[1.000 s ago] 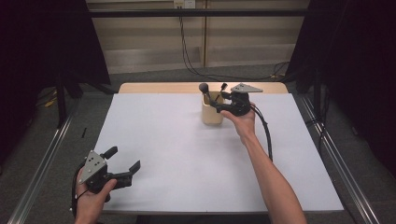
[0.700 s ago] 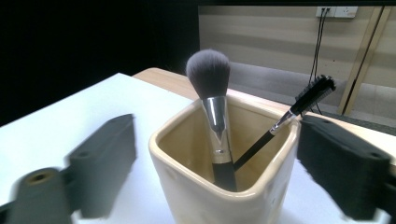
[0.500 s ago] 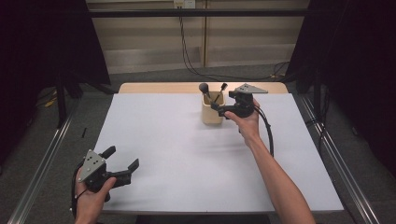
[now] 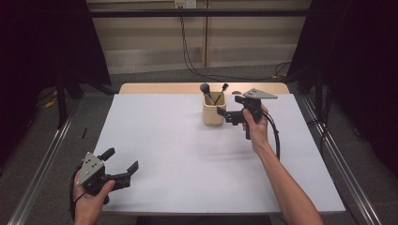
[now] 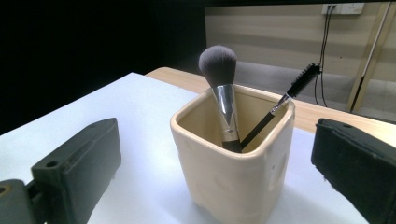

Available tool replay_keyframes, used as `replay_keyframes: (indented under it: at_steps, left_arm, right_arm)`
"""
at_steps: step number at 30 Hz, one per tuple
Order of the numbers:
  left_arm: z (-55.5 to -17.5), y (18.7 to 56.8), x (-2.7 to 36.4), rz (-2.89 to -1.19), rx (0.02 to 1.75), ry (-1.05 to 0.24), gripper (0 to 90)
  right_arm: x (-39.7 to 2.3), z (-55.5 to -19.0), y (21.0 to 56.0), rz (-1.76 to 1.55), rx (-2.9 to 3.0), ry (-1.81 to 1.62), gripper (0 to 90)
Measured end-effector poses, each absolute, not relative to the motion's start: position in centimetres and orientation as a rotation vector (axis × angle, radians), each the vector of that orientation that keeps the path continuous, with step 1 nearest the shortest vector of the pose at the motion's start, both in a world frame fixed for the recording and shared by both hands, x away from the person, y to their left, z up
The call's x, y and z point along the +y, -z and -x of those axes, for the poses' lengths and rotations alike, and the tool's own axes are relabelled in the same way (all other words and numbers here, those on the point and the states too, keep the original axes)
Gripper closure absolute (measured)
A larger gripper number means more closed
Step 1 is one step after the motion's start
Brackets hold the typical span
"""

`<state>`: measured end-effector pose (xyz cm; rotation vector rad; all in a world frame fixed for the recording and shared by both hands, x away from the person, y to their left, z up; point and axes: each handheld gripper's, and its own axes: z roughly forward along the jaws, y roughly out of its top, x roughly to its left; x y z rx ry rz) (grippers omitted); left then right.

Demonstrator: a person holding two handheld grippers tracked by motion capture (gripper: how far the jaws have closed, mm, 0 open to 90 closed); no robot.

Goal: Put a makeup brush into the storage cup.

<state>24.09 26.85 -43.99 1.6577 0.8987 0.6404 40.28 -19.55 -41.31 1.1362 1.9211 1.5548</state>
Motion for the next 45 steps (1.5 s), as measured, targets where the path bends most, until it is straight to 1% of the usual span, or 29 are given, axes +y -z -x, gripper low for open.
replay_keyframes:
  at_steps: [7, 24, 43, 45]
  left_arm:
    - [-24.1, 44.0, 26.9, -1.654, 0.896, -0.641, 3.3]
    - [-23.8, 43.9, 27.0, -1.649, 0.9, -0.647, 3.3]
    - [-23.3, 43.9, 26.8, -1.641, 0.909, -0.652, 3.3]
    - [-23.2, 44.0, 26.8, -1.661, 0.91, -0.648, 3.3]
  right_arm:
    - [-20.0, -38.8, 41.3, -1.128, 1.902, -1.486, 1.4]
    - [-22.3, -35.6, 41.2, -1.154, 1.893, -1.472, 1.3]
    - [-24.4, -31.5, 42.1, -1.144, 1.844, -1.429, 1.1]
    - [-24.5, -31.2, 42.2, -1.152, 1.845, -1.433, 1.1]
